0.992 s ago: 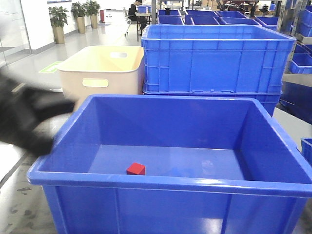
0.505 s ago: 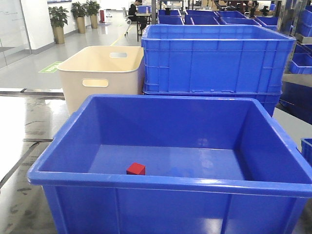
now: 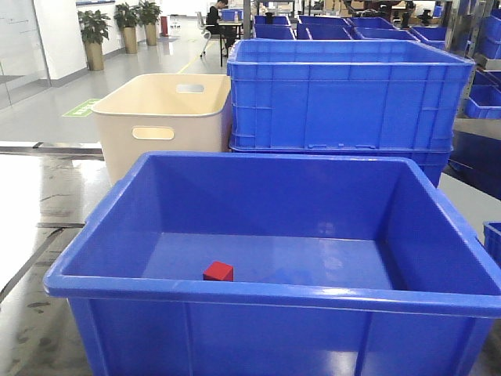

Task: Pick red and yellow blocks into blue bin

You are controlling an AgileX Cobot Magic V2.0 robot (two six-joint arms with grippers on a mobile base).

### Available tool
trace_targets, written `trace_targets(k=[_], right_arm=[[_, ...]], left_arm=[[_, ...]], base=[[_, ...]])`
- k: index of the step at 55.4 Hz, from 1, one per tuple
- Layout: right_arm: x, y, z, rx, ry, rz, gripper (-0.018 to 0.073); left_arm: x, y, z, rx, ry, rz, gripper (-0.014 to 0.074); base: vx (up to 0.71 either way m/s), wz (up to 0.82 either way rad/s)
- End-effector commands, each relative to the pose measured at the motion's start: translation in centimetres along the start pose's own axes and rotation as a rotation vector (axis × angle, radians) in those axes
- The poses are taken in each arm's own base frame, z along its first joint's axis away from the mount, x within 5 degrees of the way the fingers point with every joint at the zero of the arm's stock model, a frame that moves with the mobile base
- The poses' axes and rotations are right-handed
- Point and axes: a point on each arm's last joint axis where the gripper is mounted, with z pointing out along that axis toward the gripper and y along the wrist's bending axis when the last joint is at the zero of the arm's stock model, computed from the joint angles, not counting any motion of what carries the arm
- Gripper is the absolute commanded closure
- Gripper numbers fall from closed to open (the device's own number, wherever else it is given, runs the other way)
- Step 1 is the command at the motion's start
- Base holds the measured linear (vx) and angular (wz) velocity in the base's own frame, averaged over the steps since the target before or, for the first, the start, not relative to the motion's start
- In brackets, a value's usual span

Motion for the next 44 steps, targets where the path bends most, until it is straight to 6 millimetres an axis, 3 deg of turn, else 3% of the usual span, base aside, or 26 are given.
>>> trace_targets(k=[1, 11, 29, 44], right_arm=[[-1.4, -0.1, -0.1, 0.006, -0.089, -0.014, 0.0568], [-1.4, -0.1, -0.1, 0.006, -0.089, -0.014, 0.0568], [-1.4, -0.1, -0.1, 0.006, -0.089, -0.014, 0.0568], [-1.4, -0.1, -0.1, 0.005, -0.084, -0.012, 0.0568]], left_arm=[[-1.6, 0.0, -0.1, -0.005, -0.108, -0.019, 0.0596], [0.6, 0.7, 0.1, -0.077, -0.101, 0.055, 0.0594], [10.9, 2.2, -2.3, -0.385, -0.306, 0.092, 0.0594], [11.9, 2.2, -2.6, -0.414, -0.200, 0.101, 0.0594]], base=[[0.00, 0.00], [0.00, 0.00], [0.00, 0.00], [0.00, 0.00]])
